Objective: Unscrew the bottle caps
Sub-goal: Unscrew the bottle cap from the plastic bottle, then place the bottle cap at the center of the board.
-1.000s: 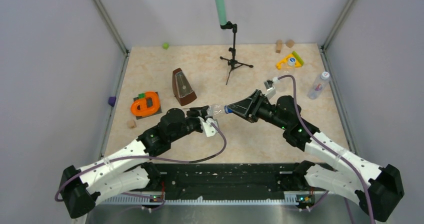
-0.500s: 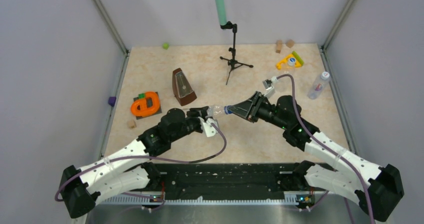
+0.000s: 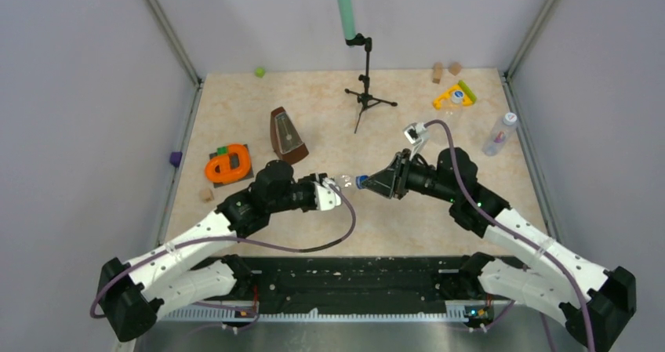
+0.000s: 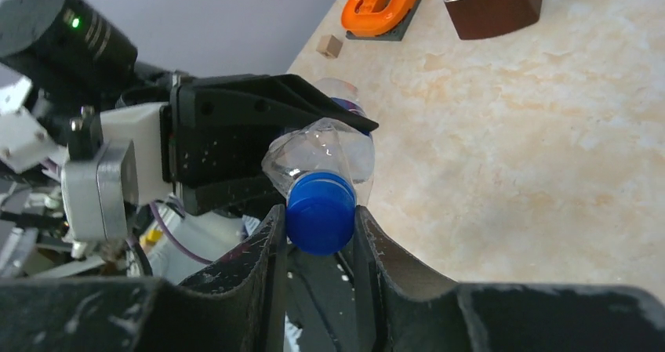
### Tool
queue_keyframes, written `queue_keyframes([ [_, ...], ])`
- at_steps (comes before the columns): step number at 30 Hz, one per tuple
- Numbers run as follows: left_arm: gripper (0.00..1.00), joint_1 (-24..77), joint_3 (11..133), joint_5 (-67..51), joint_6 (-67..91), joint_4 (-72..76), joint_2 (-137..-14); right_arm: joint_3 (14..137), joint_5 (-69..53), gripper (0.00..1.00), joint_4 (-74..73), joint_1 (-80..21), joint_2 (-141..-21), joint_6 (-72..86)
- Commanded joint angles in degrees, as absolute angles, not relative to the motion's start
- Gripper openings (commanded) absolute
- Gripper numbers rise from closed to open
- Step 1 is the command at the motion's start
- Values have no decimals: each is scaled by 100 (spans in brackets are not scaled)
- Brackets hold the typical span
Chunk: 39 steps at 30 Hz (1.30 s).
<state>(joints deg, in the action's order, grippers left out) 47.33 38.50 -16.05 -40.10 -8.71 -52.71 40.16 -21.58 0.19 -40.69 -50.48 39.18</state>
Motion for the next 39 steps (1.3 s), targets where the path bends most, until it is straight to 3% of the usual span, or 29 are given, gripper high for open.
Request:
queue_keyframes([
  [1,0,4466,4386,-3330,-3659,-1368,-5422,4065,-2592,0,186,-4039,-4754,2749],
  [15,0,4245,4730,-4690,-3649,-2101,-5757,2956,-3372,0,1060,-4037,-3038,1264],
  [19,0,4245,4700,-4051,-3501,-1933,-5647,2909,-2658,0,831,-4034,-2850,1245],
  [23,0,4245,4256,-2946,-3152,-1033,-5148,3050,-1029,0,338,-4035,-2946,1618],
  [29,0,4245,3507,-2369,-2583,388,-4196,3932,204,0,-847,-4039,-4341,2102],
  [39,0,4245,2851,-1086,-2325,925,-2992,5526,-455,0,-537,-3924,-7420,2247],
])
